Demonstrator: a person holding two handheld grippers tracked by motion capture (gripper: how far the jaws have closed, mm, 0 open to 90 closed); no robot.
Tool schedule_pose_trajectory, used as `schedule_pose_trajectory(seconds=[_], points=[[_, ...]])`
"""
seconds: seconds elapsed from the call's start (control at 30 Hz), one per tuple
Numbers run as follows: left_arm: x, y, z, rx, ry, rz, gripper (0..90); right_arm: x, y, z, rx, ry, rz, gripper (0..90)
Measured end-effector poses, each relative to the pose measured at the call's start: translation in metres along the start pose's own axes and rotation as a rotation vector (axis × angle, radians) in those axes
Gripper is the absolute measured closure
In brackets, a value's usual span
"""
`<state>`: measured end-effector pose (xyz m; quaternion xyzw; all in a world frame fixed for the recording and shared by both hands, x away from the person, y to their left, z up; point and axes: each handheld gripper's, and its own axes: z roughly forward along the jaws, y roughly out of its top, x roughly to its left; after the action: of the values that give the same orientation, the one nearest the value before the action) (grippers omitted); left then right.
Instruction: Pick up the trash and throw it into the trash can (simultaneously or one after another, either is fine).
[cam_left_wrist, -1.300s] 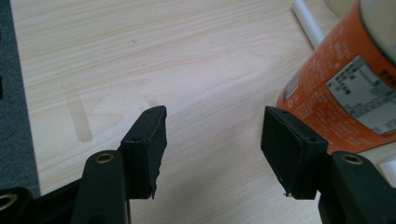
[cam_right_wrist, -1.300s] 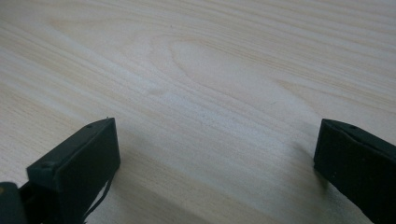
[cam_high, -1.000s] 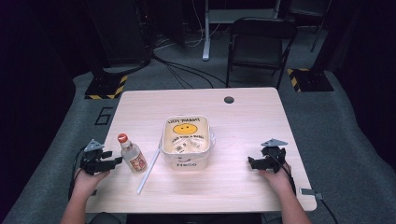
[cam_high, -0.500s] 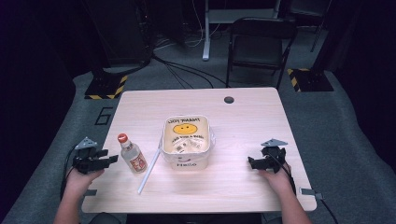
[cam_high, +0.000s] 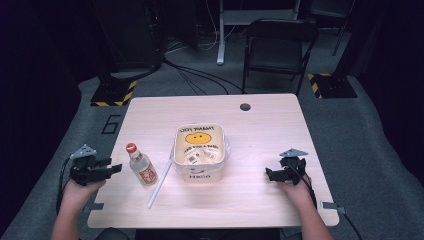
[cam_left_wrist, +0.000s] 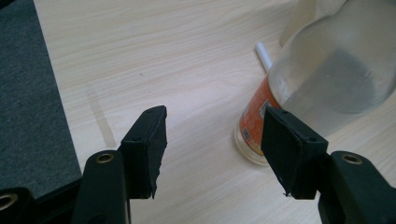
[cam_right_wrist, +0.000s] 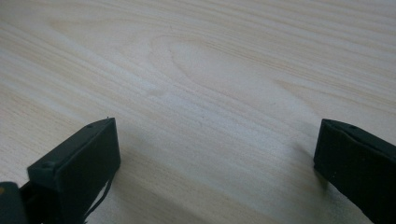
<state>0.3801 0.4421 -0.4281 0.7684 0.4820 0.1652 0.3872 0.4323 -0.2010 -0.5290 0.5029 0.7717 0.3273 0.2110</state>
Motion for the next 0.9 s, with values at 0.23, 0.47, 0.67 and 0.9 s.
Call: schedule_pose_trajectory(seconds=[0.23,0.47,0.67,0.9], points=[[-0.005,0.007,-0.014,-0.027,-0.026,0.015,41.1,0.0,0.0,0.0,0.0,0.0,0.001,0.0],[-0.013,0.014,-0.023,-0.039,-0.042,0.036,41.8,0.0,0.0,0.0,0.0,0.0,-0.001,0.0],[-0.021,0.02,-0.031,-0.066,-0.076,0.053,42.1,0.0,0.0,0.0,0.0,0.0,0.0,0.0],[-0.028,0.025,-0.034,-0.072,-0.092,0.073,42.2,0.0,0.0,0.0,0.0,0.0,-0.001,0.0]])
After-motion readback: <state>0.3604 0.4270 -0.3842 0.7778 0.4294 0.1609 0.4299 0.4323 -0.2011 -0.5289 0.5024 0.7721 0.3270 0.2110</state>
